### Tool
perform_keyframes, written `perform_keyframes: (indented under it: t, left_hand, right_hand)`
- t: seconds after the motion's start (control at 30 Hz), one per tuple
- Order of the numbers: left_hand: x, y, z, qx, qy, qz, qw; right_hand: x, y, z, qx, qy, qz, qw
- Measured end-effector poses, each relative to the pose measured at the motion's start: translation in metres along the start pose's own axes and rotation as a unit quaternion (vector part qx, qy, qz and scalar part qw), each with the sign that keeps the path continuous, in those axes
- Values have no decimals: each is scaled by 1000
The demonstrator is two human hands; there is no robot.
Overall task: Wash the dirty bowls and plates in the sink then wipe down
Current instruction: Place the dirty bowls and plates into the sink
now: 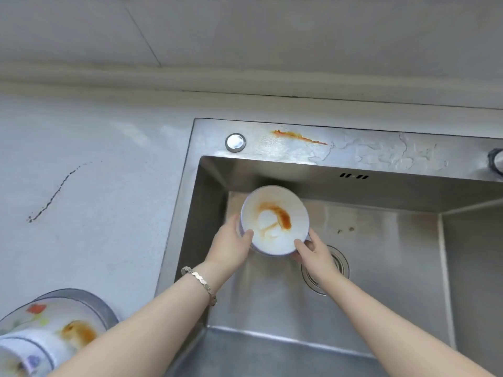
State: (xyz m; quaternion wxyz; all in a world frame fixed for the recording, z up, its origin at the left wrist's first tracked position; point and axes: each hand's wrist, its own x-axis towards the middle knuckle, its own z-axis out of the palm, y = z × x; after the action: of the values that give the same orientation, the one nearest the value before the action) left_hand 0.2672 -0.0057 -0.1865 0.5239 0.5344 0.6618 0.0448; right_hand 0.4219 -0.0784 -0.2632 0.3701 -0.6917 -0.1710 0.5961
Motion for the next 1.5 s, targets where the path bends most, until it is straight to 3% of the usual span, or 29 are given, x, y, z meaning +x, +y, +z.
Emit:
perform_keyframes:
  t: [0.17,0.27,0.33,0.47,0.6,0.73,0.83,0.97,1.07,1.2,1.37,1.5]
  left_hand:
    - [-41,12,-48,124,-47,50,990]
    - [-78,21,-93,150,-66,89,982]
    - [-105,20,-132,153,-58,121,979]
    - [-154,-10,-213,177,39,161,970]
    - [-189,-79,-274,232,109,72,964]
    - [-208,-143,-297,179,11,-70,981]
    - [-217,-168,-295,42,-56,-71,995]
    - [-226,-174,-289,-72,-50,-33,996]
    - [-231,-170,-285,-74,-55,6,996]
    - [-227,-138,-263,-81,-44,87,992]
    - [-203,-70,-198,-47,-69,157,984]
    - [-176,-16,-119,-19,-151,183,971]
  right_hand:
    - [-18,-24,25,-142,-64,25,987]
    - [-55,-38,31,-380,-35,58,922]
    - [-93,-52,45,-444,-66,37,893]
    - [-172,-86,104,-413,-121,-81,899]
    - [-224,-102,175,-383,-190,-122,896]
    - [-233,-91,226,-432,-275,-66,856]
    - [-232,-81,242,-397,-304,-18,866]
    - [-238,-70,244,-332,-271,-23,903]
    - [-243,-65,235,-330,-245,-55,910]
    - [-255,-76,191,-238,-194,-93,947]
    - [-268,-90,102,-151,-55,-133,978]
    - [-265,-82,19,-142,58,-117,981]
